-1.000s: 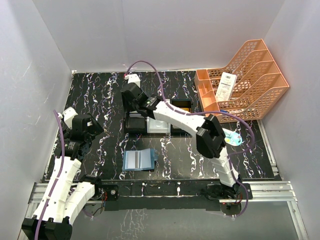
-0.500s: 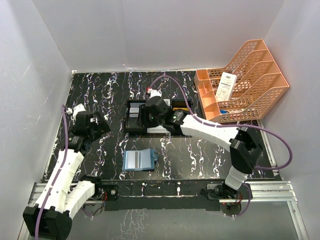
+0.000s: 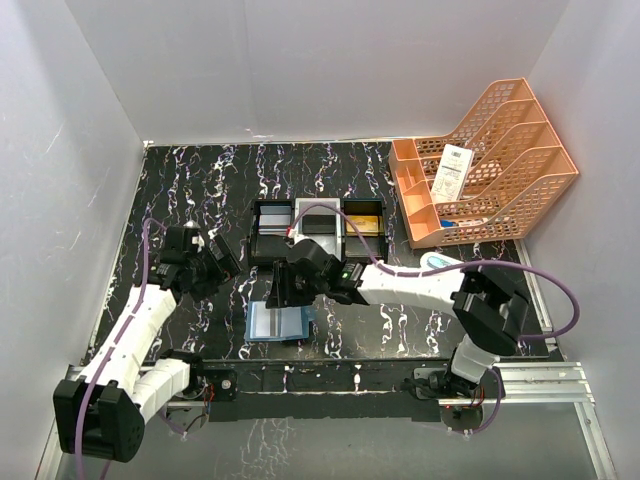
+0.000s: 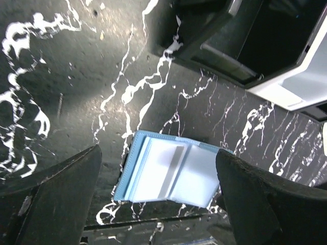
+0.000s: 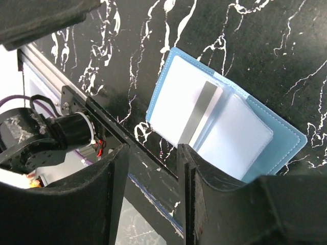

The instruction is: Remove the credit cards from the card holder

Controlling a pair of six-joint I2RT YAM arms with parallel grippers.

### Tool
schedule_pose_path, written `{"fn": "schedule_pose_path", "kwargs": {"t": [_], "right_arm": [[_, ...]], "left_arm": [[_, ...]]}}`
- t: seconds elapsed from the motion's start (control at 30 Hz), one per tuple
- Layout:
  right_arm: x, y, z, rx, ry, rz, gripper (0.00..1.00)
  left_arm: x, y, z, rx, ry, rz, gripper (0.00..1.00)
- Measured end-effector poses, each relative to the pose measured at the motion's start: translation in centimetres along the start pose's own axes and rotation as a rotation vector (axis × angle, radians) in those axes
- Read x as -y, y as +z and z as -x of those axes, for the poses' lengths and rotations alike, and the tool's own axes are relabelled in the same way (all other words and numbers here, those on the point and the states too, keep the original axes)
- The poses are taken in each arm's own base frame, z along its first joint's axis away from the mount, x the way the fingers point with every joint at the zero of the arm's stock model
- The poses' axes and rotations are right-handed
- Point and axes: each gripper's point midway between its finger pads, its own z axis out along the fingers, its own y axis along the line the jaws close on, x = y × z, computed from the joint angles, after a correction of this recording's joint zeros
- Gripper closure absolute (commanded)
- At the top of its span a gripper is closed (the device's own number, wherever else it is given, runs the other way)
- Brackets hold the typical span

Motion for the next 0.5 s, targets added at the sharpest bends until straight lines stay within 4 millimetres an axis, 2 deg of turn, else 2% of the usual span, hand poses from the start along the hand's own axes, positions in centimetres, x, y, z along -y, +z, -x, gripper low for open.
{"fn": "schedule_pose_path", "kwargs": {"t": [0.13, 0.3, 0.5], "right_arm": [[0.6, 1.3, -0.7, -0.023, 0.018, -0.028, 0.6], [2.1, 3.9, -1.6, -0.06, 0.02, -0.102, 0.59], [4.2, 5.1, -3.0, -0.089, 0.028, -0.188, 0.57]], "left_arm": [[0.2, 0.2, -1.4, -0.053, -0.042, -0.032, 0.1], [-0.1, 0.4, -3.0, -0.089, -0.091, -0.044, 0.14], [0.1, 0.5, -3.4, -0.112, -0.111, -0.055, 0.19]]}}
